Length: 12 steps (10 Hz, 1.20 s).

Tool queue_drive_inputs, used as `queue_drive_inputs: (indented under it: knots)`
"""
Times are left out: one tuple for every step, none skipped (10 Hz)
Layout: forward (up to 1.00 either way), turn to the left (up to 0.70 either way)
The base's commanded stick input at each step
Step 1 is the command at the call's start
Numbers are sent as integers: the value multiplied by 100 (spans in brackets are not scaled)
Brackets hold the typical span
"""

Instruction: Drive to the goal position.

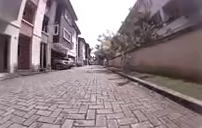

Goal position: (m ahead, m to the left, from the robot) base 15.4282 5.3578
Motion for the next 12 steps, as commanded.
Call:
queue_drive_inputs:
  knots:
    - [50, 0]
    - [50, 0]
    - [50, 0]
    - [50, 0]
    - [50, 0]
    - [50, 0]
    - [50, 0]
    - [50, 0]
    - [50, 0]
    - [50, 0]
    - [50, 0]
    - [50, 0]
